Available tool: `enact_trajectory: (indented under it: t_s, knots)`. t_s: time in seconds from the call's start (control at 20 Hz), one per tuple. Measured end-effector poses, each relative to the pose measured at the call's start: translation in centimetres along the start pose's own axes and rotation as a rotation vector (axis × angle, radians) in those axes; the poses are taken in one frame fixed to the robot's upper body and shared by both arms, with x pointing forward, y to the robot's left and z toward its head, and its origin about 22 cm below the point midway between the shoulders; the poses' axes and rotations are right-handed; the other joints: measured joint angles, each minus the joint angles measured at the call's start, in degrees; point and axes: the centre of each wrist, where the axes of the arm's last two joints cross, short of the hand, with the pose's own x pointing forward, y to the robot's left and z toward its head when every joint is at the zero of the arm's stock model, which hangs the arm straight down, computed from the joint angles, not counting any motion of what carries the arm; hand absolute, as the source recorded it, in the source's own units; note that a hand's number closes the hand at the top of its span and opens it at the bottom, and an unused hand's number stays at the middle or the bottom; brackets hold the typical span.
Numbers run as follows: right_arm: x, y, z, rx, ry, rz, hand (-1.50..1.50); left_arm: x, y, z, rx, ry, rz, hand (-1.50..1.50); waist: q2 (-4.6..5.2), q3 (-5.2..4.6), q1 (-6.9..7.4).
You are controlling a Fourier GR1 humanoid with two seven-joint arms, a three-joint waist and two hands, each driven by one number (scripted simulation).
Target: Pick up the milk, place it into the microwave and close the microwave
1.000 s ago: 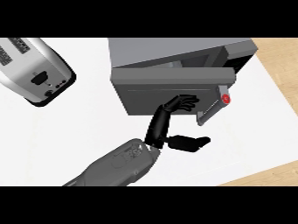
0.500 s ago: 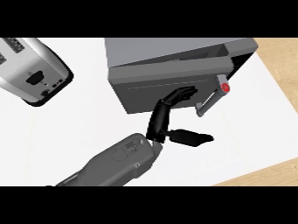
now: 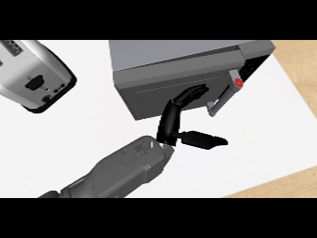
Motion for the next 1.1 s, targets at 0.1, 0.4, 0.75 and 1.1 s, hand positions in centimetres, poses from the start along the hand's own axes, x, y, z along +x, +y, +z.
enact_trajectory:
  t_s: [0.1,0.4,0.75,1.1]
  knots:
    - [-0.1,0.0,-0.3,-0.002,-0.004,-0.001,1.50,0.0,0.0,-0.2,0.005,-0.002,0.002,-1.50,0.10,0.02,-0.09]
    - [-1.8,2.3,0.0,-0.059,0.006,-0.250,-1.50,0.2,-0.2,-0.4,-0.005,-0.016,0.010,-1.50,0.58,0.37,0.39]
    - [-3.5,3.1,0.1,-0.075,0.039,-0.437,-1.50,0.1,0.0,-0.6,0.012,-0.027,0.016,-1.50,0.64,0.32,-0.05]
    - [-4.6,2.3,-0.3,-0.081,0.047,-0.513,-1.50,-0.2,0.2,-0.7,0.034,-0.035,0.022,-1.50,0.49,0.33,-0.62]
